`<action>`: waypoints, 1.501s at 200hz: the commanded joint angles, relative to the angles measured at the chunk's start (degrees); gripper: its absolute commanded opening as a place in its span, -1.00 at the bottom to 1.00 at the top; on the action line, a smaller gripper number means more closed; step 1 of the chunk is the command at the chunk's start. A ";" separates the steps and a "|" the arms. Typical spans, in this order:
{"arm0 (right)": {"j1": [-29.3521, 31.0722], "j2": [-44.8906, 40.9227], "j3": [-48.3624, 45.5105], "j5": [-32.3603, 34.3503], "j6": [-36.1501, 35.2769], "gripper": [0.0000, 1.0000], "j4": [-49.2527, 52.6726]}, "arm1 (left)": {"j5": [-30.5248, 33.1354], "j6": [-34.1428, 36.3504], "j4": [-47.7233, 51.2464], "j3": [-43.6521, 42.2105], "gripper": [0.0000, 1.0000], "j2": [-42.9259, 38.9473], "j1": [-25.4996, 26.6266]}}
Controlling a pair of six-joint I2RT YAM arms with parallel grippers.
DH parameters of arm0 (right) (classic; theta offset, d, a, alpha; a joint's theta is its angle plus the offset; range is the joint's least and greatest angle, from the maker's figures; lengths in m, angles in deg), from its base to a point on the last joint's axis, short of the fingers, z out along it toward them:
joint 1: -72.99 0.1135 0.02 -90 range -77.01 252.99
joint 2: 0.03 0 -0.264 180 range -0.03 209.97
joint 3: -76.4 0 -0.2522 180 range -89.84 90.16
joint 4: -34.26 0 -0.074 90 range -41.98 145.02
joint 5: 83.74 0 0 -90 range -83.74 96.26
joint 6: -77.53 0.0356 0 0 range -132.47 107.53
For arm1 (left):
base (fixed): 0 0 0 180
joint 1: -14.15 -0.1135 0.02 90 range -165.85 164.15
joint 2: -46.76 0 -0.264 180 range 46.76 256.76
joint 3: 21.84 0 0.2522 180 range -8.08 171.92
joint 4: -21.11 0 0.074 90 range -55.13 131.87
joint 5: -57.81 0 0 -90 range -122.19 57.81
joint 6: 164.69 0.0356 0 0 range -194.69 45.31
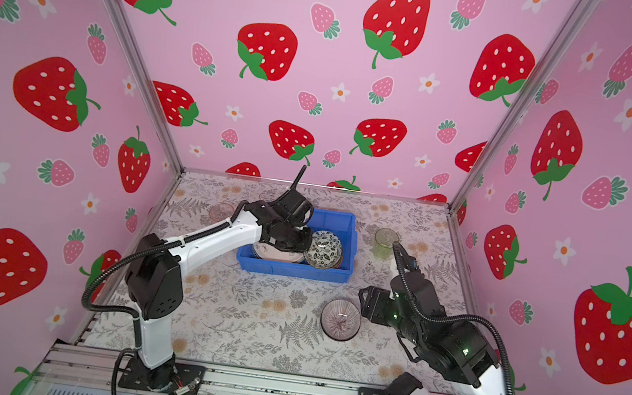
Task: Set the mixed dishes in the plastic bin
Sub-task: 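Carry the bowl toward the bin with the left gripper while the right releases and withdraws, then lower the bowl onto the green leaf bowl in the bin with the left gripper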
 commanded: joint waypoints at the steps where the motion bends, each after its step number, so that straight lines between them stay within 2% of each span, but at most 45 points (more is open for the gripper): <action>1: 0.19 -0.98 -1.28 1.64 2.28 0.38 3.84 | -4.09 0.85 -0.50 5.34 -1.00 1.77 -0.77; 87: 0.15 -2.11 -4.97 2.01 3.14 0.41 2.74 | -6.72 1.02 0.29 8.37 -1.00 9.14 -1.46; 123: 0.19 -2.51 -5.90 2.01 3.67 0.42 2.43 | -6.92 1.36 0.88 8.79 -1.00 9.63 -2.01; 200: 0.16 -3.85 -9.02 1.58 4.75 0.43 1.30 | -2.88 3.22 4.88 10.11 -1.00 9.57 -2.29; 268: 0.15 -5.42 -10.33 1.53 5.74 0.43 1.80 | -4.42 2.72 4.47 10.48 -1.00 11.04 -2.25; 293: 0.11 -5.79 -10.88 1.32 6.15 0.43 1.67 | -5.35 2.51 3.95 10.48 -0.91 11.19 -2.16; 295: 0.11 -5.83 -10.95 1.31 6.14 0.43 1.64 | -5.44 2.56 3.90 10.52 -0.83 11.18 -2.22; 300: 0.19 -5.87 -10.97 1.29 6.15 0.43 1.55 | -5.69 2.43 3.78 10.51 -0.79 11.27 -2.20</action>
